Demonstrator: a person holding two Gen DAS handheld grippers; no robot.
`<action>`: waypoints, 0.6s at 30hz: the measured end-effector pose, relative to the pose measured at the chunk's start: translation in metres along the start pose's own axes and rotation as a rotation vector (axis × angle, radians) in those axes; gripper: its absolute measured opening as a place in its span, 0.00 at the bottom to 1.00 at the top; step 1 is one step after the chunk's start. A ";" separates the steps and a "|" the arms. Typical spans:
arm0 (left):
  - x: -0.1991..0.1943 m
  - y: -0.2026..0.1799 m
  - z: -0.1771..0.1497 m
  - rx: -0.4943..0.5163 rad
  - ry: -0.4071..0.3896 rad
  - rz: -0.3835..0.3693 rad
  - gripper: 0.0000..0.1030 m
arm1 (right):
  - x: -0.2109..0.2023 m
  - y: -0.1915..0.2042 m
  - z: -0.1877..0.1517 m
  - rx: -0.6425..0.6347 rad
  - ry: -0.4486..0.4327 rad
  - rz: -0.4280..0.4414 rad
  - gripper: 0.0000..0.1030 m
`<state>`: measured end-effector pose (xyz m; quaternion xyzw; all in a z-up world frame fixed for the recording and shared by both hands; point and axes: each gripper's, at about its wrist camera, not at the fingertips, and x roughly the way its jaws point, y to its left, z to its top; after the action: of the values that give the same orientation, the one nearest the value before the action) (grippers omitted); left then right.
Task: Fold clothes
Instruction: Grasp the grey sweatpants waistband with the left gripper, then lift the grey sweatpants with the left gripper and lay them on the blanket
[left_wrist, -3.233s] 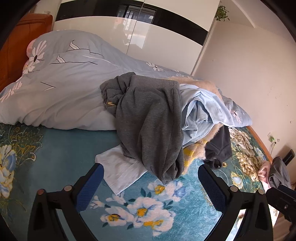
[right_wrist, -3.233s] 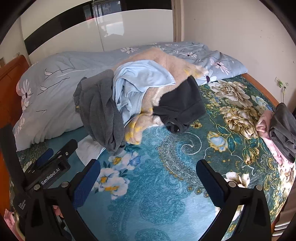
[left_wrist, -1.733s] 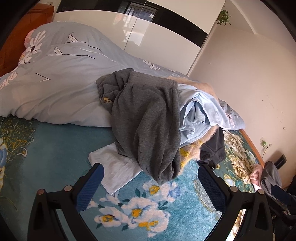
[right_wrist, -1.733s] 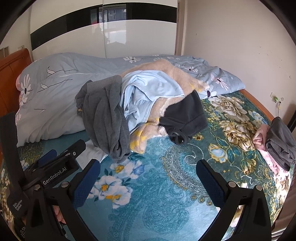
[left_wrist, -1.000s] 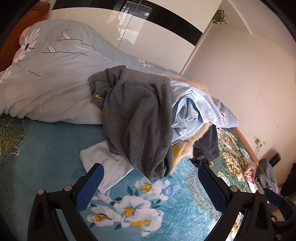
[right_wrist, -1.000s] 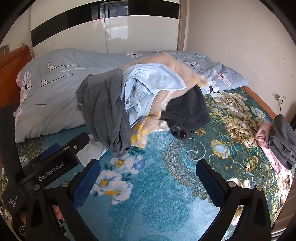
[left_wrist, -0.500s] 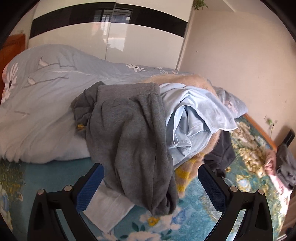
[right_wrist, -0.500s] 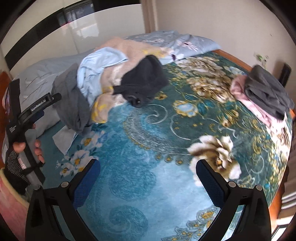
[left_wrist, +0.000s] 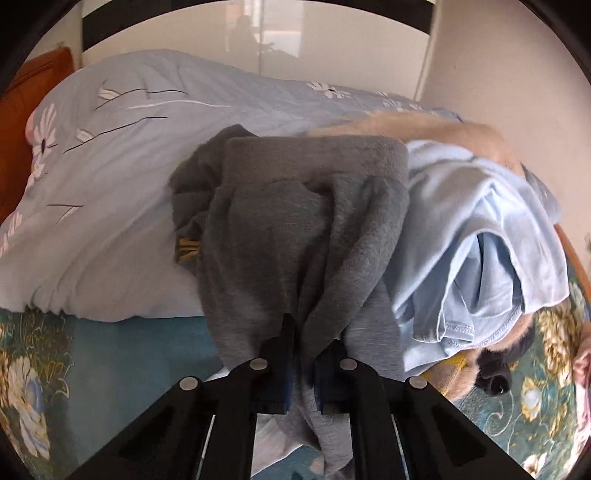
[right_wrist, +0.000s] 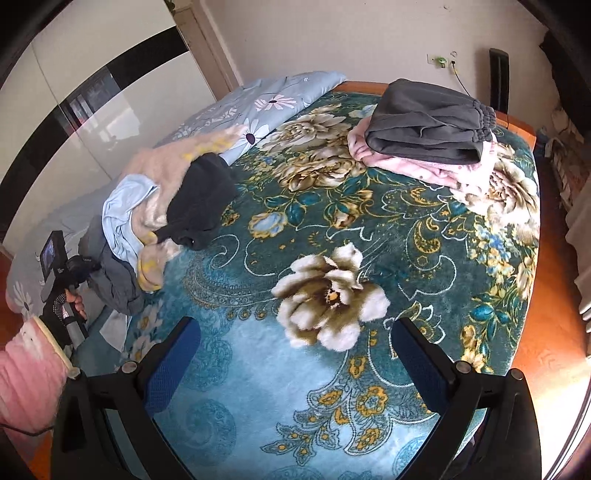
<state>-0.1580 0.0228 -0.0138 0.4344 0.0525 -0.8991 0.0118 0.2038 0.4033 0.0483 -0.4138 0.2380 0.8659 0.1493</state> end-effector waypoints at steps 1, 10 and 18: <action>-0.009 0.009 -0.001 -0.013 -0.023 0.004 0.08 | 0.000 -0.002 0.000 0.009 0.000 0.011 1.00; -0.150 0.059 0.031 0.032 -0.314 0.029 0.08 | 0.005 0.003 -0.011 -0.004 0.032 0.116 1.00; -0.324 -0.001 0.092 0.188 -0.662 -0.103 0.07 | -0.007 -0.010 -0.014 0.086 0.024 0.219 1.00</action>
<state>-0.0284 0.0067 0.2965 0.1151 -0.0154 -0.9916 -0.0573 0.2213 0.4038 0.0437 -0.3891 0.3203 0.8610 0.0684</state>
